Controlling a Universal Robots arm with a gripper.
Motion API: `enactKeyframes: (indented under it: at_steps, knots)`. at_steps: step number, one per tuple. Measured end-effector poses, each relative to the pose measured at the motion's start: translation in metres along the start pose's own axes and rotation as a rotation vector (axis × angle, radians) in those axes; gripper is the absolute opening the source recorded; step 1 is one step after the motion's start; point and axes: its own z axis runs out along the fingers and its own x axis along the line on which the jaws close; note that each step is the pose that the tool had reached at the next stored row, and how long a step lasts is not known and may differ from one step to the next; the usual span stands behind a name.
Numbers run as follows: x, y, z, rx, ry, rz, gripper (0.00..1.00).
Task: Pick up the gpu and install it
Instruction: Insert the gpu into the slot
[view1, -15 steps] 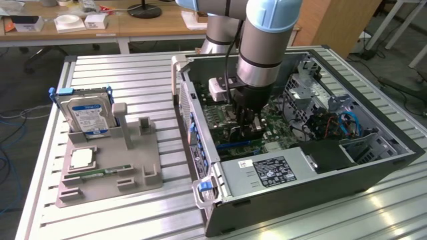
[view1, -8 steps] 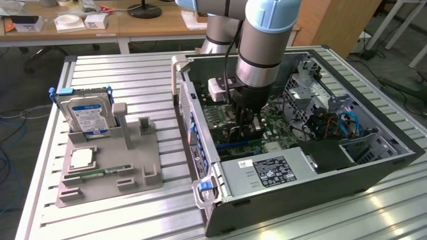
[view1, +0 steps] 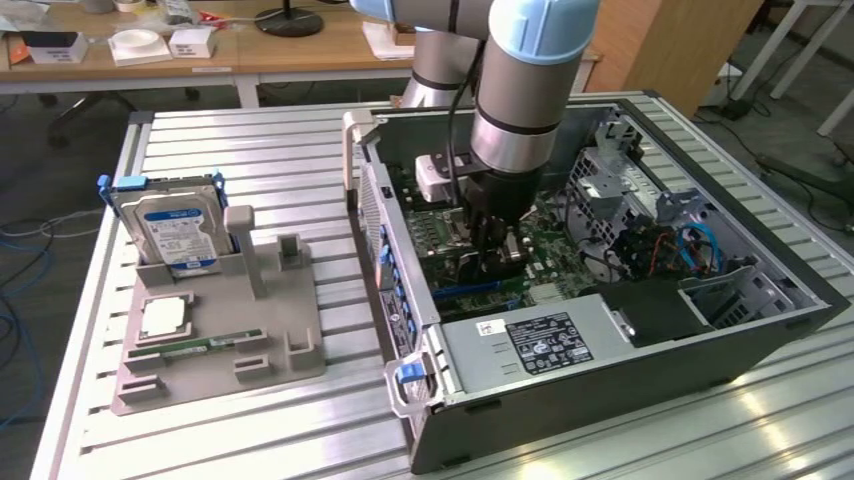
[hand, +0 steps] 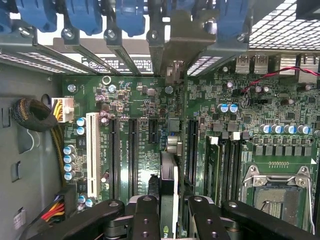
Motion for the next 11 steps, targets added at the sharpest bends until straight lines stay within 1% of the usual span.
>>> enactKeyframes:
  at_steps: [3,11]
  knots:
    - [-0.0015,0.0006,0.0007,0.0,-0.0001,0.0,0.27]
    - [-0.0004,0.0008,0.0016,0.0002,-0.0003,0.0,0.27]
